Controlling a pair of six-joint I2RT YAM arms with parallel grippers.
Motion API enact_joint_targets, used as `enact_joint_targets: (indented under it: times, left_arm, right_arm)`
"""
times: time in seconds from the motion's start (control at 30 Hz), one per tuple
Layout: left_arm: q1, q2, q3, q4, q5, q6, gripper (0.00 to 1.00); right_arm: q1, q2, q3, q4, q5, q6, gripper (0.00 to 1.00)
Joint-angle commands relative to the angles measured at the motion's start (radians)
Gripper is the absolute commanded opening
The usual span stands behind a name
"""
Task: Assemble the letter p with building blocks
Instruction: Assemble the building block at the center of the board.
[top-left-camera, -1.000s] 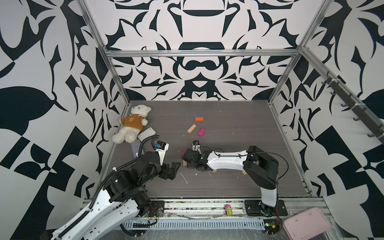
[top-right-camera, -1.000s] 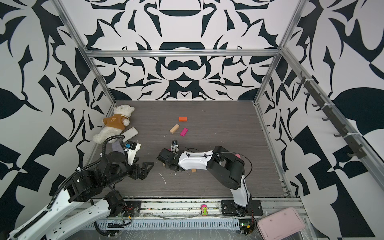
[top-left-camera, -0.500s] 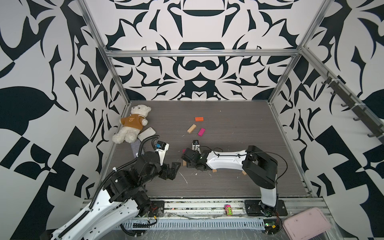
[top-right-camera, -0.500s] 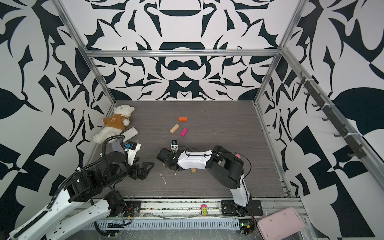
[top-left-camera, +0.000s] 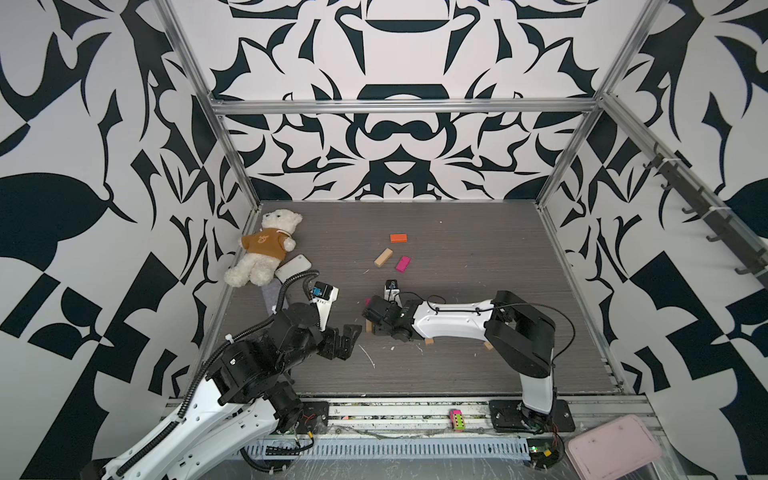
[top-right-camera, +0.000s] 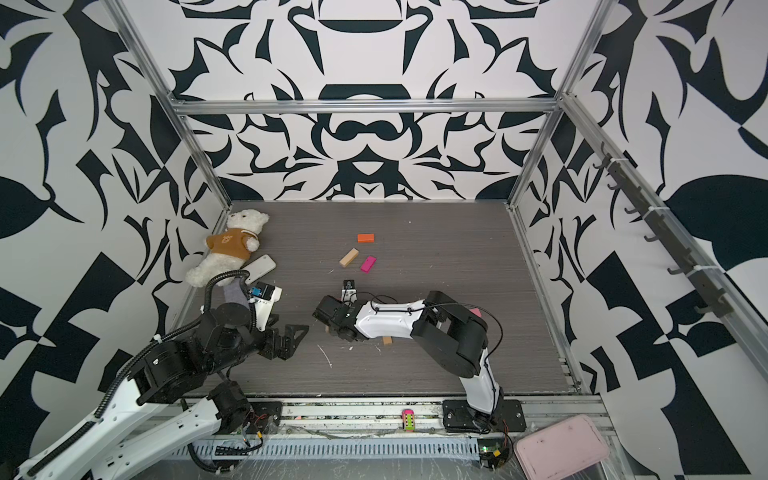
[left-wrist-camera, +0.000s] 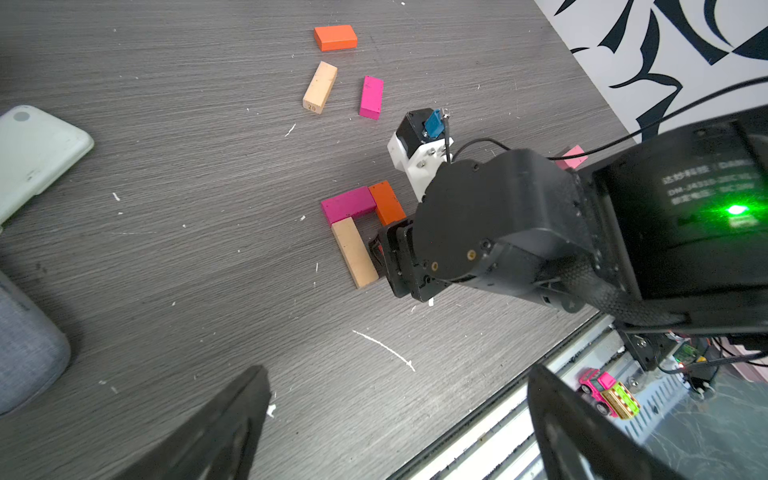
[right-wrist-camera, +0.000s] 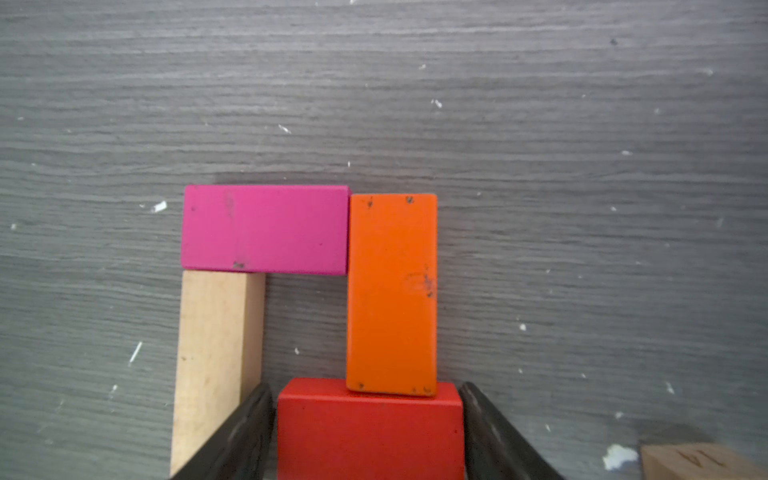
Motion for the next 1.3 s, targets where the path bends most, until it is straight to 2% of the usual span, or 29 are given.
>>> enact_joint_targets:
  times: [0.0,0.57,0.93,1.03,1.1,1.27]
  left_arm:
    - [0.003,-0.003,-0.007,-0.022,0.008,0.001,0.99]
    - [0.003,-0.001,-0.006,-0.020,0.011,0.001,1.00]
    - [0.003,0.000,-0.007,-0.019,0.011,0.002,0.99]
    - [0.003,0.001,-0.008,-0.019,0.012,0.002,0.99]
    - [0.003,0.001,-0.008,-0.019,0.011,0.004,0.99]
    - [0.003,0.004,-0.009,-0.017,0.018,0.003,1.00]
  right_arm:
    - [-0.005,0.008,0.009,-0.040,-0.002,0.018,0.74]
    - [-0.003,-0.102,-0.054,0.008,0.012,0.009,0.78]
    - [0.000,-0.254,-0.118,0.082,0.013,-0.051,0.79]
    - [-0.003,-0.318,-0.160,0.121,-0.013,-0.092,0.81]
    - [-0.024,-0.371,-0.211,0.158,-0.059,-0.106,0.88]
    - [-0.139,-0.478,-0.404,0.327,-0.303,-0.118,0.89]
